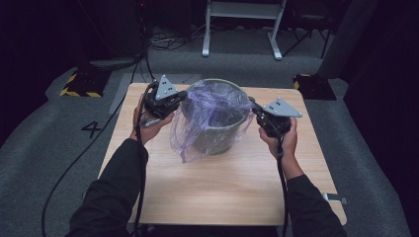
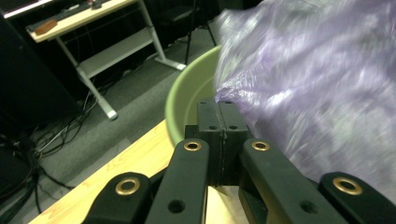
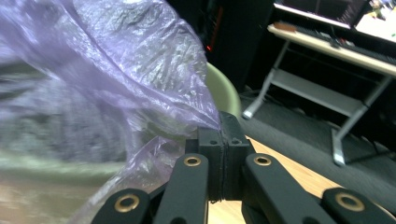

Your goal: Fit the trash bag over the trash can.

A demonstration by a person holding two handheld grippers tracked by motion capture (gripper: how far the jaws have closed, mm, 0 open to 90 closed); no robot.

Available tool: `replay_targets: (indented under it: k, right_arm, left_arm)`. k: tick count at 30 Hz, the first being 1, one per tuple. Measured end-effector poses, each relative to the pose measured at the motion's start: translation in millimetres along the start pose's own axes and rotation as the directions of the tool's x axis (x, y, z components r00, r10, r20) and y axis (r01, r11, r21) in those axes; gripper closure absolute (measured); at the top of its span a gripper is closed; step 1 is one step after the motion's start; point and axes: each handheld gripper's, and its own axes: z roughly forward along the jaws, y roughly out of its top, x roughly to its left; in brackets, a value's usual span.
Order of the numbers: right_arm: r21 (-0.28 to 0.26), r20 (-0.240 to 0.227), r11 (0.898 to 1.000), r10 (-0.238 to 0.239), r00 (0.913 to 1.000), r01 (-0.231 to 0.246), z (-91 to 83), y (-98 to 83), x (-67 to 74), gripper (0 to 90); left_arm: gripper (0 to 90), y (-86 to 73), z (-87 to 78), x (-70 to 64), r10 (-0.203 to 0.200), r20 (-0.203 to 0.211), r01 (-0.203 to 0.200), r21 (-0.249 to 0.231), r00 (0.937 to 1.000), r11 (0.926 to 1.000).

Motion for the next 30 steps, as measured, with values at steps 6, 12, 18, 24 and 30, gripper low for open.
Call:
replay_targets:
  k: [6, 12, 18, 24, 30]
  right_arm:
    - [0.075, -0.015, 0.996, 0.058, 0.9982, -0.057, 30.8, 1.1, -23.8, 90.0]
    - [0.105, -0.036, 0.992, 0.076, 0.9965, -0.072, 41.0, 2.2, -28.8, 89.8]
    - [0.138, -0.049, 0.985, 0.111, 0.9926, -0.103, 56.2, 1.5, -34.5, 89.3]
    - [0.157, -0.045, 0.982, 0.118, 0.9921, -0.109, 66.6, 0.8, -38.7, 89.8]
    - [0.168, -0.077, 0.971, 0.187, 0.9794, -0.172, 80.4, -8.1, -46.2, 90.0]
  left_arm:
    - [89.9, -3.3, 13.8, 13.9, -0.036, 0.004, 0.035, 0.024, 0.9994, 0.9991]
    - [89.9, -12.5, 21.8, 27.9, -0.055, -0.019, 0.056, 0.059, 0.9983, 0.9967]
    - [89.9, -21.9, 33.2, 38.9, -0.082, -0.025, 0.084, 0.085, 0.9963, 0.9928]
    - [89.9, -33.2, 51.0, 44.3, -0.131, -0.007, 0.131, 0.098, 0.9914, 0.9865]
    - [89.9, -43.8, 65.0, 47.3, -0.210, 0.035, 0.207, 0.078, 0.9770, 0.9751]
